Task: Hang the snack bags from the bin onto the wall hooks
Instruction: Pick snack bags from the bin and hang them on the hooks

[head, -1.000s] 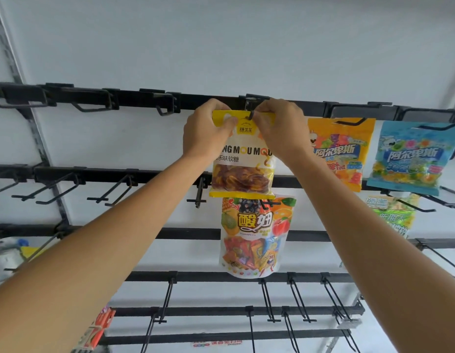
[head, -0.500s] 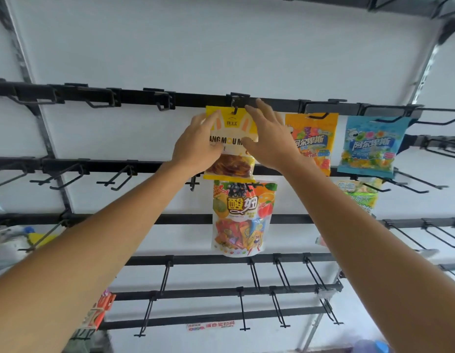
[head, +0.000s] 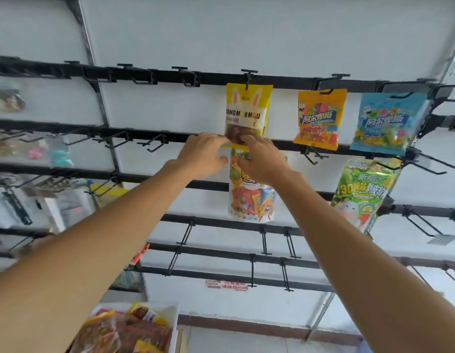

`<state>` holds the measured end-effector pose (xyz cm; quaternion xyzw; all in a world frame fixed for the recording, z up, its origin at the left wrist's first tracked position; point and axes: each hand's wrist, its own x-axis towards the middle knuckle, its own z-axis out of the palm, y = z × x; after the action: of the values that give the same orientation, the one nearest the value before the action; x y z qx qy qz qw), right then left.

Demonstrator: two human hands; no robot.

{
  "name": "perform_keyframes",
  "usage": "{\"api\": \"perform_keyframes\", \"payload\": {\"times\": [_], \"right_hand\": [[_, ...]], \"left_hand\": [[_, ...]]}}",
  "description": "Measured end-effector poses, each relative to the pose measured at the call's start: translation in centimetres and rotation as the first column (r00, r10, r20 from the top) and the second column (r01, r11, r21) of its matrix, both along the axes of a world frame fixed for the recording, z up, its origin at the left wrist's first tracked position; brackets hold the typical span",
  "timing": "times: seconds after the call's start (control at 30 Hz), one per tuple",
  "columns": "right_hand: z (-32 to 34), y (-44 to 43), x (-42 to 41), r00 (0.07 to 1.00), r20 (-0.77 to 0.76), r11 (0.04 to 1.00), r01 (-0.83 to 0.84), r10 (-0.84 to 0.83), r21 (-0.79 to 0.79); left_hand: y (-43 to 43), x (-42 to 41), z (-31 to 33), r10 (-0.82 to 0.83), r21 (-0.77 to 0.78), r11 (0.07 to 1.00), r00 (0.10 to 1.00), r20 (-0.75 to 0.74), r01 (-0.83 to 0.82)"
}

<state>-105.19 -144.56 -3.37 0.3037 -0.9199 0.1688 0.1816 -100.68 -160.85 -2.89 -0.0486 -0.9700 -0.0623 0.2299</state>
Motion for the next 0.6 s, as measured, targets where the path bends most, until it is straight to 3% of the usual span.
{"api": "perform_keyframes", "payload": {"times": [0.13,0.27,0.6], "right_hand": [[-3.1,-0.6,1.5,0.99,0.127,0.981,-0.09,0.068,0.172],[-6.7,-2.9,3.8,0.962,0.225,0.945,-0.208,0.153,0.251],[-14.7,-11.8,11.1,0.853,0.377,0.828,-0.479,0.361,0.292]], "left_hand": [[-1.8,4.0,-3.5,0.187,-0.007,0.982,0.963,0.193,-0.189],[-3.0,8.6,-6.1,0.281,-0.022,0.958,0.921,0.27,-0.286],[-8.8,19.3,-14.2,0.434,-0.005,0.863,0.736,0.52,-0.505]]}}
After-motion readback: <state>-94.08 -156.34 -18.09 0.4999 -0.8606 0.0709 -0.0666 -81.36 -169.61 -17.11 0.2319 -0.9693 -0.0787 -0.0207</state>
